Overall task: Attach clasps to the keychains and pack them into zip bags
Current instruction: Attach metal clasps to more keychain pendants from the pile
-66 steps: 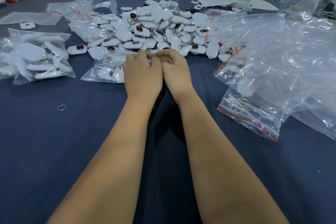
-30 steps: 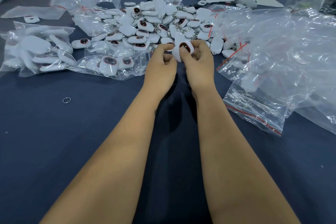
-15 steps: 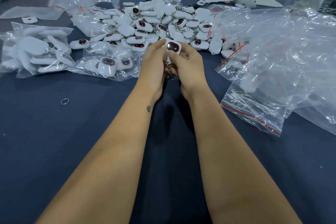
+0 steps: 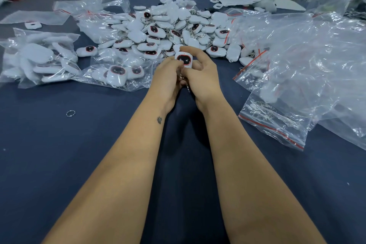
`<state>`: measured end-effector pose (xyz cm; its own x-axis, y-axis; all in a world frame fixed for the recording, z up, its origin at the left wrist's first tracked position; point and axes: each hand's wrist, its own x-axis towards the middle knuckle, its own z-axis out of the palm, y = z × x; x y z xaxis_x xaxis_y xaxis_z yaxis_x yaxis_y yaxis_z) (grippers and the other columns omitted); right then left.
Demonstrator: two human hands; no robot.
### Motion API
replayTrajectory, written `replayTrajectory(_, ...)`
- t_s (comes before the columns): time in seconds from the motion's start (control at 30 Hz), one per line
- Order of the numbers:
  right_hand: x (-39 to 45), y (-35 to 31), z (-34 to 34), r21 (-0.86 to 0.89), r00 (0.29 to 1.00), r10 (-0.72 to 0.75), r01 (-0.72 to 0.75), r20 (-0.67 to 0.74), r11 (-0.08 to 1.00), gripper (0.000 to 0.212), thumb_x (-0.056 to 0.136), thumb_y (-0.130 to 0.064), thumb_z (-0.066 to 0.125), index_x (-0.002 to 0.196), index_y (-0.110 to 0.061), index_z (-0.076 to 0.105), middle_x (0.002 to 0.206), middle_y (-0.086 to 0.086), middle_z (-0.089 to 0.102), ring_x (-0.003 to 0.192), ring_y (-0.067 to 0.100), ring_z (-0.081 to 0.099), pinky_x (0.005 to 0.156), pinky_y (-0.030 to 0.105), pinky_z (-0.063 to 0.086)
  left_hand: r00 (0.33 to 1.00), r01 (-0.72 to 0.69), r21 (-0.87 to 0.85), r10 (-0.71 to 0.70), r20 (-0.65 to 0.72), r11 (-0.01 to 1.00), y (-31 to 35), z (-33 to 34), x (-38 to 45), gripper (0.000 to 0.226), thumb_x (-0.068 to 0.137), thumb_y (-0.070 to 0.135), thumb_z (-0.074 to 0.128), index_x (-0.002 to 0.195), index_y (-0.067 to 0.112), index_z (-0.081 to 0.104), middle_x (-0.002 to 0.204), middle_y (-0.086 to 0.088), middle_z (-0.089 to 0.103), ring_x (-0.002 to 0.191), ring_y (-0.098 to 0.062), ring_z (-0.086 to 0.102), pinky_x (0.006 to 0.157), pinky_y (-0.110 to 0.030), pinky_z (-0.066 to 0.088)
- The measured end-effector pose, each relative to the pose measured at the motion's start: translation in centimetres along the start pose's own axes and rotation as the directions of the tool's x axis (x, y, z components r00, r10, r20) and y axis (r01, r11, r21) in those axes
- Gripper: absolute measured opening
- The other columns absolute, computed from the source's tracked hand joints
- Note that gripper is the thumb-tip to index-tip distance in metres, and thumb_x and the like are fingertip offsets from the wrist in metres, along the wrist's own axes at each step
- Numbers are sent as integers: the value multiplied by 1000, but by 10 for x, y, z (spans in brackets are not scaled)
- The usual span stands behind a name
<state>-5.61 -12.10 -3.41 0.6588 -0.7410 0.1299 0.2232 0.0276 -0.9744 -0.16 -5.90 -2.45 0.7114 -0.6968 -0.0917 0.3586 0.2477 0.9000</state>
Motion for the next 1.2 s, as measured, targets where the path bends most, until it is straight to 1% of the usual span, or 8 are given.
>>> replayTrajectory(0.17, 0, -3, 0, 31, 999, 20, -19, -27, 999, 41, 83, 10, 48, 105, -20, 67, 71, -3, 67, 58, 6, 60, 56, 21, 47, 998, -32, 5, 32, 45, 999, 0, 0, -3, 20, 98, 3, 42, 95, 9, 61, 71, 0, 65, 57, -6, 59, 50, -17, 45)
replayTrajectory(0.3, 0, -6, -1, 126, 997, 65, -60, -35, 990, 36, 88, 4, 45, 106, -17, 68, 93, 6, 67, 70, 12, 64, 62, 27, 53, 996, -46, -20, 48, 79, 999, 0, -1, -2, 31, 99, 2, 40, 78, 17, 57, 54, 10, 59, 54, -3, 57, 53, -18, 43)
replayTrajectory(0.37, -1, -7, -1, 148, 997, 61, -54, -39, 987, 33, 89, 4, 45, 103, -15, 68, 92, 6, 68, 71, 14, 63, 62, 29, 51, 994, -53, -31, 56, 92, 998, 0, -1, -2, 34, 98, 1, 40, 72, 18, 55, 53, 11, 57, 51, -2, 55, 49, -17, 41)
replayTrajectory(0.5, -3, -8, 1, 161, 999, 43, -37, -33, 986, 31, 89, 6, 47, 97, -13, 70, 82, 4, 68, 67, 13, 61, 54, 25, 47, 997, -37, -47, 40, 71, 998, -1, -1, -1, 23, 94, 3, 43, 83, 13, 61, 63, 3, 60, 51, -5, 55, 49, -18, 39)
replayTrajectory(0.63, -3, -7, 1, 164, 999, 38, -31, -36, 986, 31, 88, 7, 48, 96, -12, 71, 81, 5, 69, 68, 14, 63, 56, 23, 51, 999, -19, -17, 20, 42, 1000, -1, -2, 1, 18, 91, 3, 46, 84, 11, 61, 64, 0, 59, 52, -8, 53, 54, -22, 39)
replayTrajectory(0.8, -2, -6, 1, 148, 998, 47, -42, -36, 988, 32, 87, 7, 48, 91, -14, 72, 77, 9, 67, 69, 21, 57, 54, 26, 45, 999, -16, -21, 17, 30, 1000, -1, -1, 0, 20, 92, 4, 46, 84, 11, 62, 67, -1, 60, 55, -8, 54, 53, -21, 39)
replayTrajectory(1.03, -3, -7, 1, 154, 997, 49, -40, -56, 987, 27, 86, 4, 53, 89, -14, 72, 77, 1, 69, 64, 11, 61, 52, 23, 47, 997, -53, 18, 52, 63, 998, -2, -2, 0, 19, 94, 7, 50, 88, 14, 66, 67, 2, 65, 60, -8, 60, 51, -19, 44)
replayTrajectory(1.2, -3, -8, 0, 149, 997, 43, -32, -67, 988, 30, 86, 7, 48, 93, -12, 70, 85, 4, 69, 69, 11, 62, 58, 21, 50, 994, -97, 99, 92, 54, 990, -8, -4, 4, 25, 96, 8, 48, 92, 22, 69, 82, -1, 71, 76, -11, 65, 67, -25, 51)
